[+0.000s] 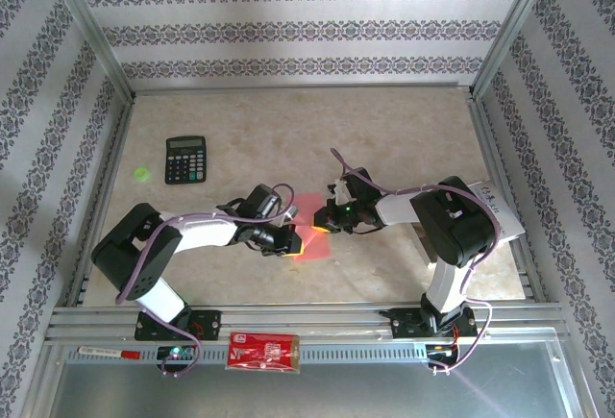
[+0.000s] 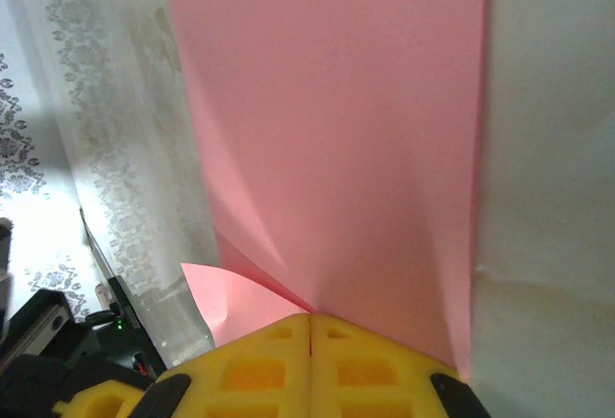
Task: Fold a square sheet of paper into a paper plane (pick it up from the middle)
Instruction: Fold the triangle a second time at the center of the table.
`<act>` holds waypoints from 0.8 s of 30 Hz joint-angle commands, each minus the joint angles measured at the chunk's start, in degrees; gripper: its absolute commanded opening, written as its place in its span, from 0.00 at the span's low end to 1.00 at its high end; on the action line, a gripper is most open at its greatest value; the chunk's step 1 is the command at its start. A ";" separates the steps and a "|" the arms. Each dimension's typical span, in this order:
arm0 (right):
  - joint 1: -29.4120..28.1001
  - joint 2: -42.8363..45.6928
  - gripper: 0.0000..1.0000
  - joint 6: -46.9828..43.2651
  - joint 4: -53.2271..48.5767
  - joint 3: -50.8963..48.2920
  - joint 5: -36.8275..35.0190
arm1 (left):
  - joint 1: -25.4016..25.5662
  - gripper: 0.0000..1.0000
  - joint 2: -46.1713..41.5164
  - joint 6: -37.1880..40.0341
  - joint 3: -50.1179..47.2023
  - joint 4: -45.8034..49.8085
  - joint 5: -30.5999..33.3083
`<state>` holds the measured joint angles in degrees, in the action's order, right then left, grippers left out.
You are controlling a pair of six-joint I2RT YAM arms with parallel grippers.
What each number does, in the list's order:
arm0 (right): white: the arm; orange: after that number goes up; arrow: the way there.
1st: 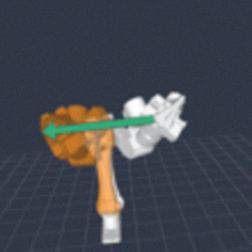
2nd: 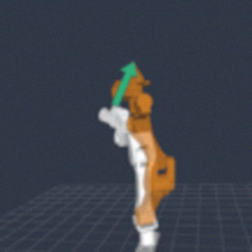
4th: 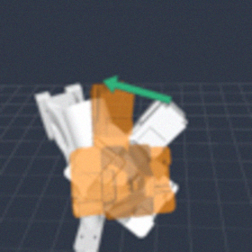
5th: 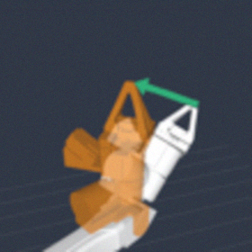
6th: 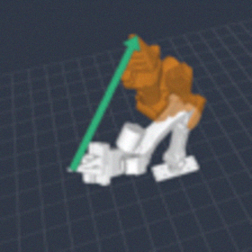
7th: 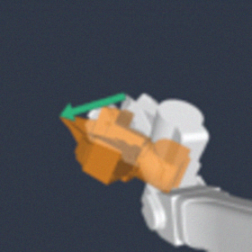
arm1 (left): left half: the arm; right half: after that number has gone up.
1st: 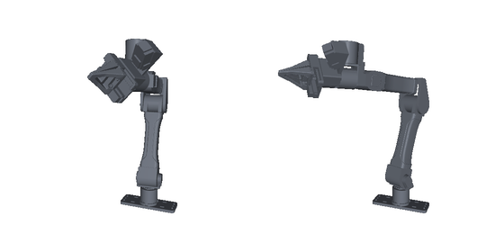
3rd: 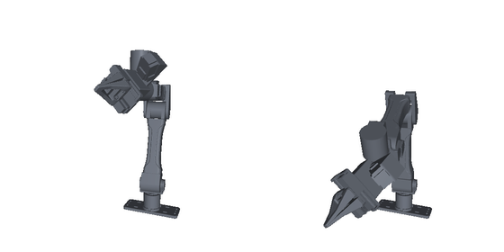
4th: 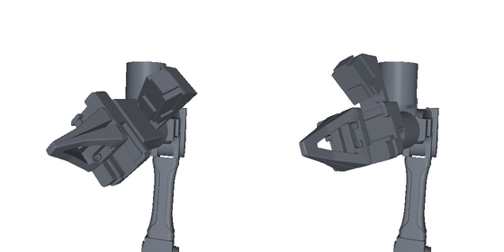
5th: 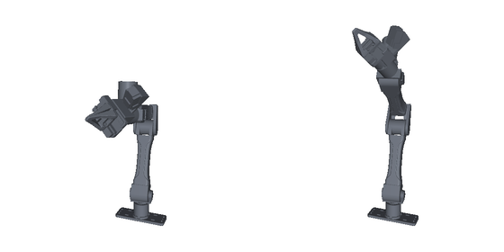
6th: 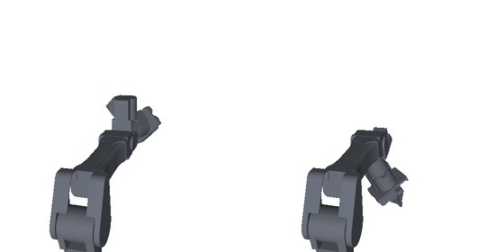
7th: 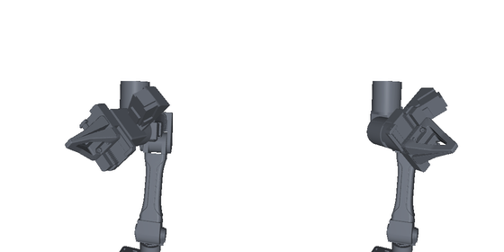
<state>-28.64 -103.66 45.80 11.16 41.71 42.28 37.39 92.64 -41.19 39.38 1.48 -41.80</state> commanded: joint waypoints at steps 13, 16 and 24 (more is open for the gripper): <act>0.43 0.34 0.01 -1.07 -7.24 2.72 -1.74 | -1.54 0.00 5.44 2.34 -3.52 -0.09 1.82; 0.21 3.27 0.05 -0.31 -7.33 2.83 -0.89 | -1.61 0.00 6.31 1.86 -4.45 -0.75 1.55; -5.03 8.18 0.07 4.02 -6.05 -0.61 -2.45 | -1.61 0.00 7.47 2.31 -5.06 -0.92 1.28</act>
<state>-31.44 -96.57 47.72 5.21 42.87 41.01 35.88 96.77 -40.12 36.86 -3.70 -44.71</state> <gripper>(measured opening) 0.070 0.044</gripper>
